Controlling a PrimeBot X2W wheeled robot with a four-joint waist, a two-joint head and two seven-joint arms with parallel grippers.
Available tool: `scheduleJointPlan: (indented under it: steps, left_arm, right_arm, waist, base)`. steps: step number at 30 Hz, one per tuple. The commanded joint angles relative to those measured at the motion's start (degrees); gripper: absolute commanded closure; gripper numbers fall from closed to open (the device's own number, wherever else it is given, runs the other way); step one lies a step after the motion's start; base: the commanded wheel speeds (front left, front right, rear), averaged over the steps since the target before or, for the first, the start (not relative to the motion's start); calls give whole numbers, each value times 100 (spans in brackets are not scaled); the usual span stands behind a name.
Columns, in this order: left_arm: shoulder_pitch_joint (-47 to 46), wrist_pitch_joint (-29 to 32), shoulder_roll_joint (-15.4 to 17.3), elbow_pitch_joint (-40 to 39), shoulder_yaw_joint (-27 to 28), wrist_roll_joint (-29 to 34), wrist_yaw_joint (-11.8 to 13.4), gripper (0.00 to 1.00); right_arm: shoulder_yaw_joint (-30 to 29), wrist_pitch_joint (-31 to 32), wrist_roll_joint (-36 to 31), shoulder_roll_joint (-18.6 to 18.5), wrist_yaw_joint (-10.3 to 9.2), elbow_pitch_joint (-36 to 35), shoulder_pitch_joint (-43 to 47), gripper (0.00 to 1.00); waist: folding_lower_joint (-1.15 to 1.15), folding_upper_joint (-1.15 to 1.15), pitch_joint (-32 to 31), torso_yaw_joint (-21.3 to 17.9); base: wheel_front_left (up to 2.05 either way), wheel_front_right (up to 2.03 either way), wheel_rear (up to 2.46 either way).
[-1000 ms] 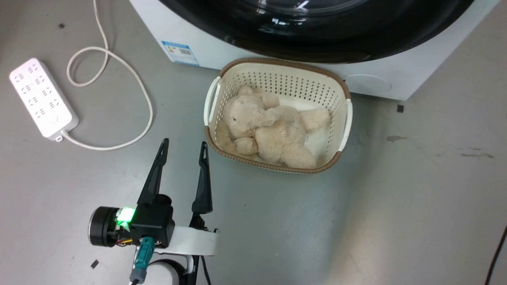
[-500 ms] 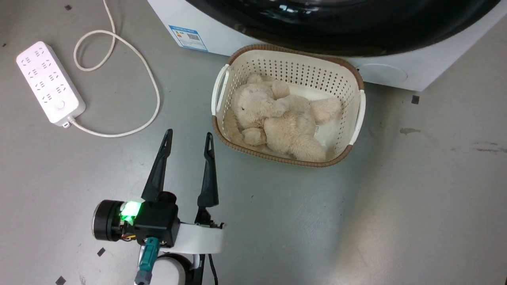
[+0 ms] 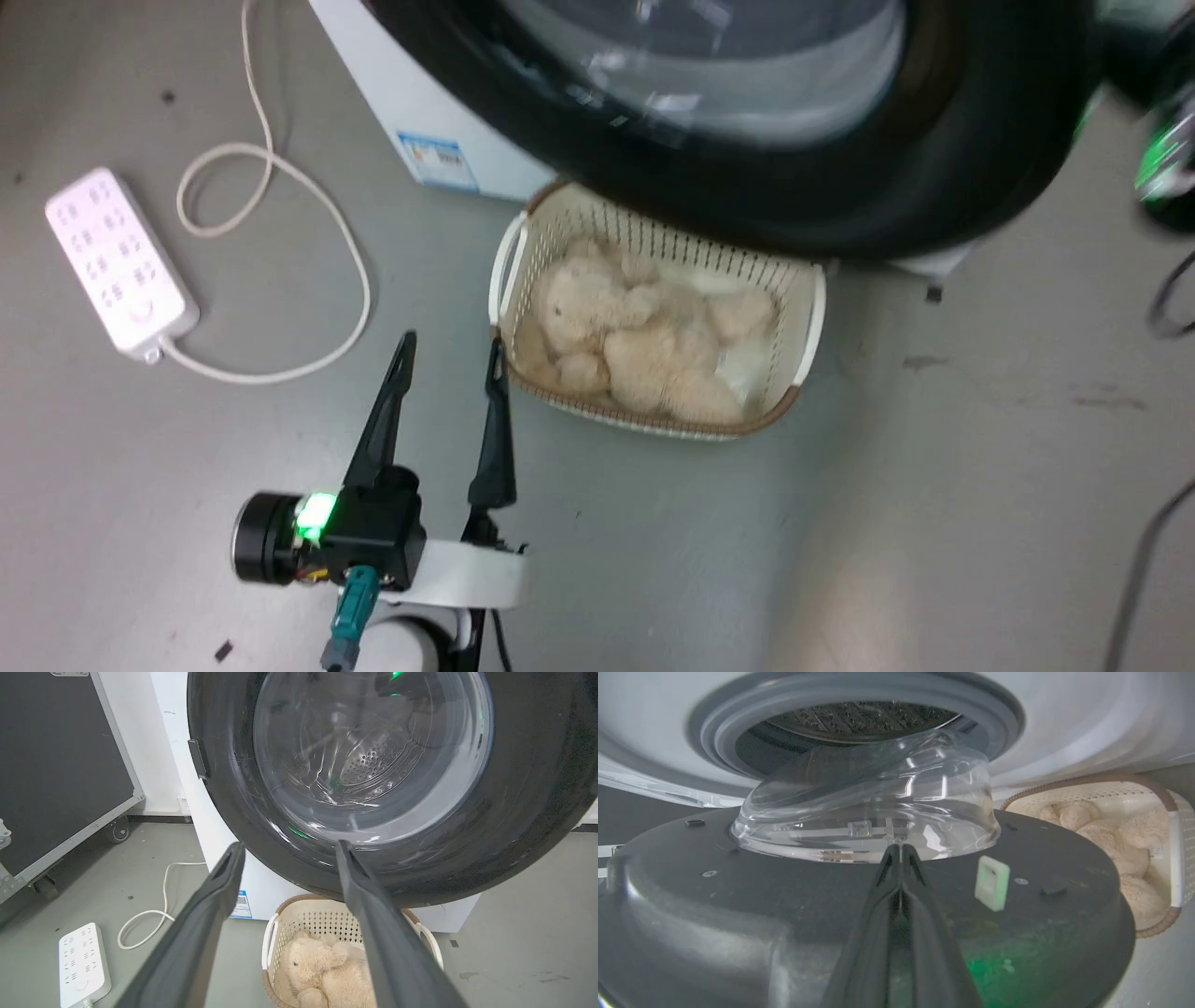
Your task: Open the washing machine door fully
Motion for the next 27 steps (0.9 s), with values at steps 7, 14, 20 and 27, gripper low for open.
scheduleJointPlan:
  steps: [7, 14, 20, 27]
  left_arm:
    - [300, -32, 72, 150, 133, -37, -156, 0]
    - [614, -32, 80, 225, 164, -40, -289, 0]
    - [797, -32, 79, 269, 159, -88, -459, 0]
    - [945, -32, 62, 364, 136, -127, -592, 0]
  right_arm:
    - [143, 511, 242, 743, 6, -699, 1255, 100]
    - [469, 1163, 601, 1022, 6, -1580, 2459, 100]
    - [1635, 1359, 1832, 1029, 6, -2080, 3208, 100]
    - [3271, 919, 3073, 1030, 6, -2823, 4001, 100]
  waist:
    - [0, 0, -651, -195]
    - [0, 0, -1067, -235]
    - [0, 0, -1222, -203]
    - [0, 0, -1356, -143]
  base:
    - [0, 0, 0]
    - [0, 0, 0]
    - [0, 0, 0]
    - [0, 0, 0]
